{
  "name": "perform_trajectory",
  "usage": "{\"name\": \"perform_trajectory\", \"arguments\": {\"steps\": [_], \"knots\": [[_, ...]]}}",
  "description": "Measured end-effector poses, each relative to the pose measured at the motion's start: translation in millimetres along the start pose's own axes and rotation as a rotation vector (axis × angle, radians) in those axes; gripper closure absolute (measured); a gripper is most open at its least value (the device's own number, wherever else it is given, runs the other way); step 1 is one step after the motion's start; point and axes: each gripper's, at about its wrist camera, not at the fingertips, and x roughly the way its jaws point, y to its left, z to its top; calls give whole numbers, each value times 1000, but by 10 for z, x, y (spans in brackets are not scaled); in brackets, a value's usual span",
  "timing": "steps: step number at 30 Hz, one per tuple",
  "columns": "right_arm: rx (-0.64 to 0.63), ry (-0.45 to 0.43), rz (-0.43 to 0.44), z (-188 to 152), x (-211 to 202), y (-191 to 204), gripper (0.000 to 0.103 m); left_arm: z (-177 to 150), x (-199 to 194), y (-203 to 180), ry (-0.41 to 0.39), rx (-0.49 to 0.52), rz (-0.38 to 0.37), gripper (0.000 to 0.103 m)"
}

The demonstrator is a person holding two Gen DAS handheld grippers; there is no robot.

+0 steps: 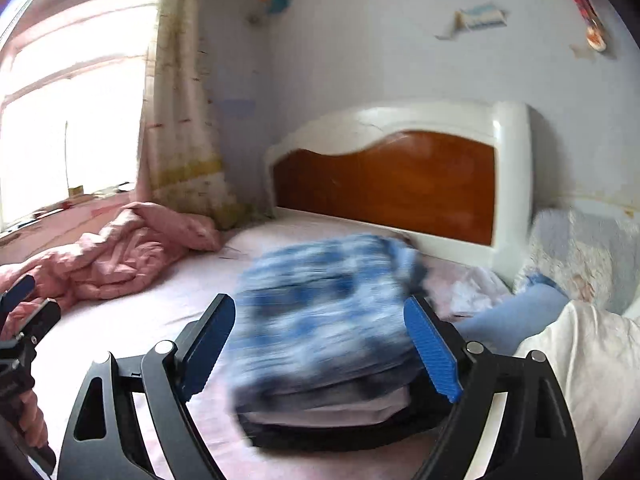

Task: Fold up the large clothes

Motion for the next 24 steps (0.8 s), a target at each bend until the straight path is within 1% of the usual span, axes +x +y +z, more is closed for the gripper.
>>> {"name": "perform_trajectory", "arguments": {"steps": [2,4,5,6,7,8,9,10,12,14,16,18,20,22,24], "knots": [[11,-29,64,-18,-202,278,14,43,-206,173,-1,-6,19,0],[-2,-40,130,-38,-334,515,13,84,-428,268,-16,19,59,0],[-30,-40,183,-57,-424,701,12,95,-554,337,-20,34,66,0],[-54,-41,214,-72,-484,835,12,93,-675,411,-25,46,65,0],[-85,-55,246,-101,-584,1008,12,74,-791,504,-35,57,86,0],[-109,-84,266,-141,-689,1161,12,49,-884,601,-36,62,125,0],[-122,-107,275,-174,-764,1263,12,18,-948,688,-27,62,146,0],[-132,-133,282,-226,-846,1378,12,-17,-1007,791,-13,57,151,0],[-121,-157,279,-336,-922,1525,11,-104,-1103,971,0,41,166,0],[-96,-163,263,-482,-925,1605,9,-224,-1162,1119,5,17,178,0],[-67,-128,235,-674,-846,1649,2,-376,-1162,1227,19,-14,167,0],[-45,-90,191,-861,-732,1646,2,-546,-1118,1281,32,-36,149,0],[-27,-58,123,-1092,-572,1613,2,-731,-1004,1258,43,-42,130,0],[-14,-23,85,-1223,-400,1550,2,-886,-877,1228,59,-60,92,0],[-10,23,59,-1362,-244,1535,2,-1039,-736,1185,71,-78,71,0]]}}
